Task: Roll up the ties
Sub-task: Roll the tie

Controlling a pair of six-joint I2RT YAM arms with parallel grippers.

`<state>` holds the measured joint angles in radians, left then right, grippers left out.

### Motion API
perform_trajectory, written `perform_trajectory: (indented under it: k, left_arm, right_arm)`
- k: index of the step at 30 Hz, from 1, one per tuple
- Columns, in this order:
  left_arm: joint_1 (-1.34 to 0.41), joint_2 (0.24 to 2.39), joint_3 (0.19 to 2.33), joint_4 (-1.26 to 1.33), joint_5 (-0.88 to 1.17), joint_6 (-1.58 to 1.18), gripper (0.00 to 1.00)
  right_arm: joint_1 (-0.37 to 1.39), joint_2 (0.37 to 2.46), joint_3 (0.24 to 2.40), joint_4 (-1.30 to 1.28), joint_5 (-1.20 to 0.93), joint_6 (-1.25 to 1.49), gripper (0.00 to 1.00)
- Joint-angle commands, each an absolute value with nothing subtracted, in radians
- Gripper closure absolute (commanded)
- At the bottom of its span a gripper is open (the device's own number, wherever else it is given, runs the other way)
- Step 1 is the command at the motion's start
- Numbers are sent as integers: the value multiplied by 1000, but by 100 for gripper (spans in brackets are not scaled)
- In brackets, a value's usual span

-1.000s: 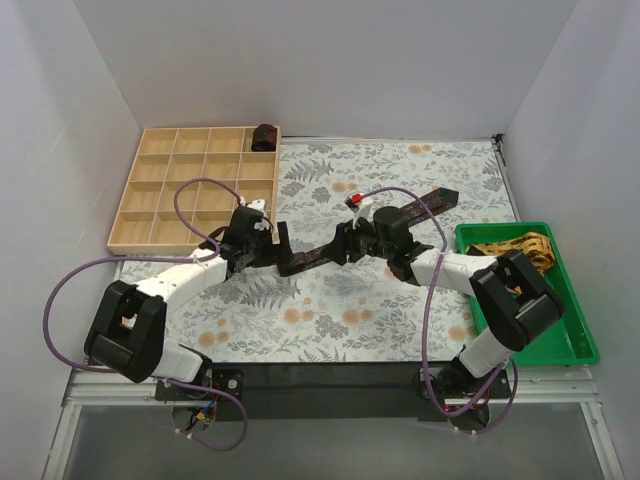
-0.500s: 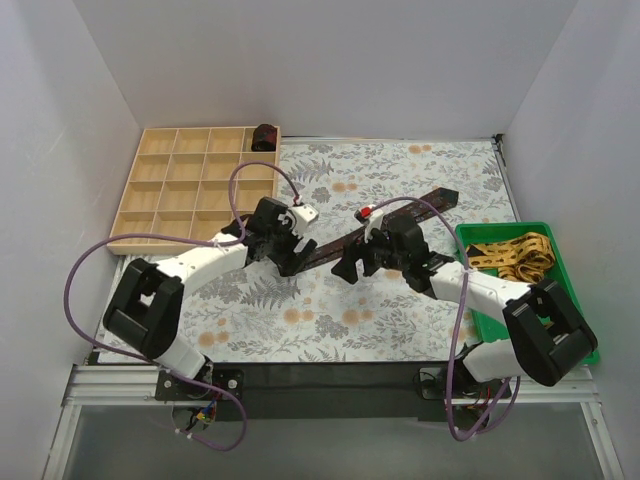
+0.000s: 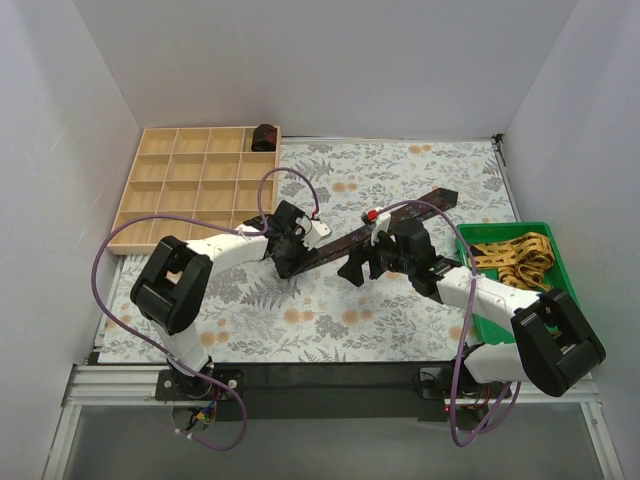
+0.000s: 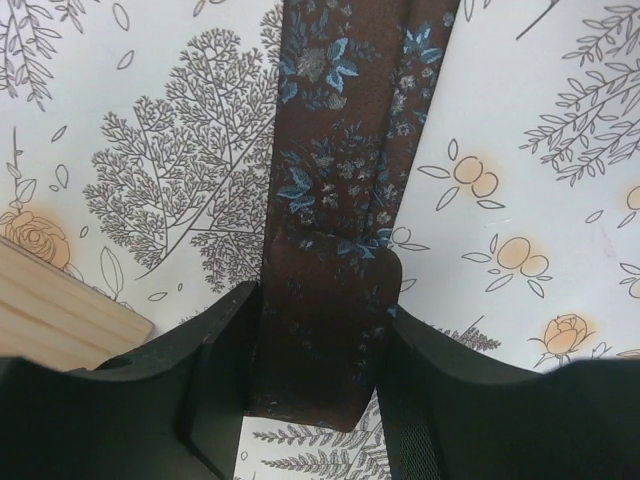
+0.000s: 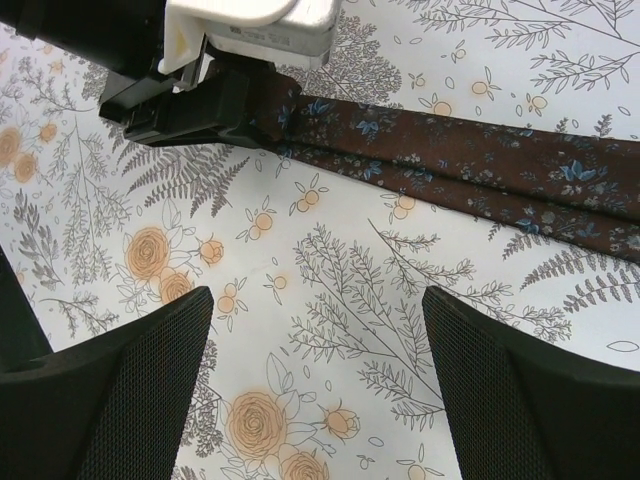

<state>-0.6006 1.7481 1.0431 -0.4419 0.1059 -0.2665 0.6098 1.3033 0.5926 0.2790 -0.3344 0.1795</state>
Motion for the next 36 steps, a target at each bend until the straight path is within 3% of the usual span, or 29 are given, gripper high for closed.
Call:
perform_trajectory:
  k: [1,7,16,21,24,29,36]
  left_arm:
    - [-614,1759,1069,-492,120,-268,57]
    - [-618,1778,1083,-511,120,-278,59]
    - [-618,1636,1184,-488,84,-391,36]
    - [-617,1450,1102,-349,44,-680,23]
    - [-614,1269,895,-105,57,-898,28]
    - [-565,1126,565,325,107,-1106,54]
    - [-453,1215,416,615,293,-1226,60]
  right_arm:
    - [601,1281,594,285,-316,169,23]
    - [600,1285,594,285,-313,172,23]
    - [601,1296,620,287,-348,189,23]
    - [601,1282,615,288,-348,195,23]
    - [600,1272,606,295,-336,198,23]
    - [601,1264,591,302,-347,207,24]
    - [601,1253,577,305,-345,207,24]
